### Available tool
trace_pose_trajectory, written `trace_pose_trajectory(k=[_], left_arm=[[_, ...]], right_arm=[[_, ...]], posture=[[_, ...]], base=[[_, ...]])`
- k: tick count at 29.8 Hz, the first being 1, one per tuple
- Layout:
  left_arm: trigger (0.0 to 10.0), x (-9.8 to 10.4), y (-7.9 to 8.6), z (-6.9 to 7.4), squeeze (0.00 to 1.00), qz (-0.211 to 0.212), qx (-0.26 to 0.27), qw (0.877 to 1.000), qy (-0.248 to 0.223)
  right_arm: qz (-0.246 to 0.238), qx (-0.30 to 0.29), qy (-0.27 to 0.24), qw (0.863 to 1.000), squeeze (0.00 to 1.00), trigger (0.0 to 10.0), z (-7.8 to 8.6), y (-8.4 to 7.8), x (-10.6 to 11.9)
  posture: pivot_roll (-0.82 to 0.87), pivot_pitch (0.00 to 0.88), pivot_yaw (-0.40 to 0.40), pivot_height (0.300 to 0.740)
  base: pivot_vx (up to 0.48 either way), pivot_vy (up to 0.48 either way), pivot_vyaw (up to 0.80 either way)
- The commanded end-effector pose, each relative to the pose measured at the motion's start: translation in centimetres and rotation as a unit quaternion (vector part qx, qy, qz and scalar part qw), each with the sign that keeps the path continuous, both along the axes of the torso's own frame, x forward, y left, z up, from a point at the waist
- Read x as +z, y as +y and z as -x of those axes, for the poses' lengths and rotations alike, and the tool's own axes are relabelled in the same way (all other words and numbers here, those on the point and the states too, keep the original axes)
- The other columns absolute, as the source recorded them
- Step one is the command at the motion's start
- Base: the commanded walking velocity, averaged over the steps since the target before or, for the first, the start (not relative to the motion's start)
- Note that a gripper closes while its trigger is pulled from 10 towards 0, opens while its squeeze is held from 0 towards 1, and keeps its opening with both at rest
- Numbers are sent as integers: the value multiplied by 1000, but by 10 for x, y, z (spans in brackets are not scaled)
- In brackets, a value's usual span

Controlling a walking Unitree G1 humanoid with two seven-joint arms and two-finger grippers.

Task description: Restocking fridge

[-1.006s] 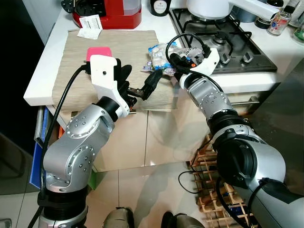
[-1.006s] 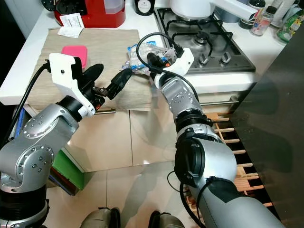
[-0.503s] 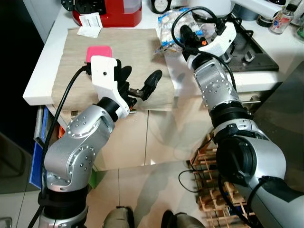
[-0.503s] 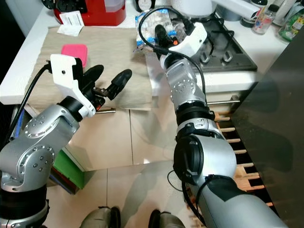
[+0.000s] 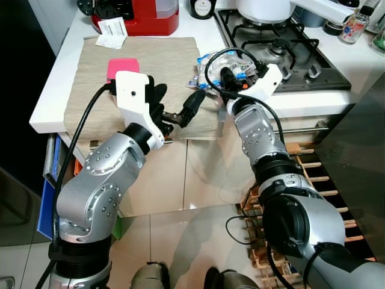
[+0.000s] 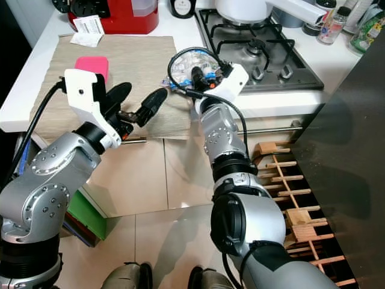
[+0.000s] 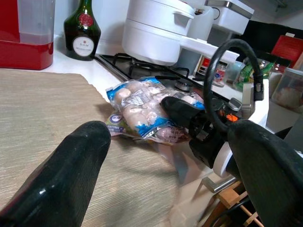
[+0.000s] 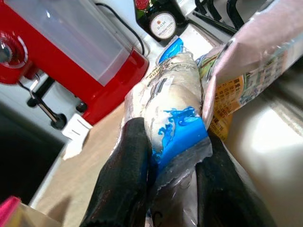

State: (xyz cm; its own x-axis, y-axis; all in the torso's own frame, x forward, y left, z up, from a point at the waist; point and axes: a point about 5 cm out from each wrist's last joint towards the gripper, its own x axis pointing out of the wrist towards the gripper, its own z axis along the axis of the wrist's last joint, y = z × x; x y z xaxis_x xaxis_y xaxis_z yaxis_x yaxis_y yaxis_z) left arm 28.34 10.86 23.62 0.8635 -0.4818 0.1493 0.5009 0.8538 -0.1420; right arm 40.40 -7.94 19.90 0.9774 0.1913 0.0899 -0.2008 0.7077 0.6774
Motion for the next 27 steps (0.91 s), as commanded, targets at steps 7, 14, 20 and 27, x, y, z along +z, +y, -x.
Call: trace_pose_trajectory(k=[7,14,20,27], left_arm=[[10000,2,-4,1,0,-4,-7,1000,-8],[10000,2,-4,1,0,-8,-7,1000,-11],[10000,1,-4,1,0,-10,-11,1000,-11],[10000,1,-3,0,0,-15,-4,1000,-11]], right_arm=[[44,-11,-53,998,1000,10000,-1,-2,27],[81,-38,-72,993,1000,10000,0,-13,29],[96,-39,-65,993,1000,10000,0,-16,26],[116,-46,-61,990,0,10000,0,-20,27]], posture=[[81,109,-64,740],[77,108,-65,740],[77,109,-61,740],[79,108,-59,740]], base=[[0,0,0],[0,0,0],[0,0,0],[0,0,0]])
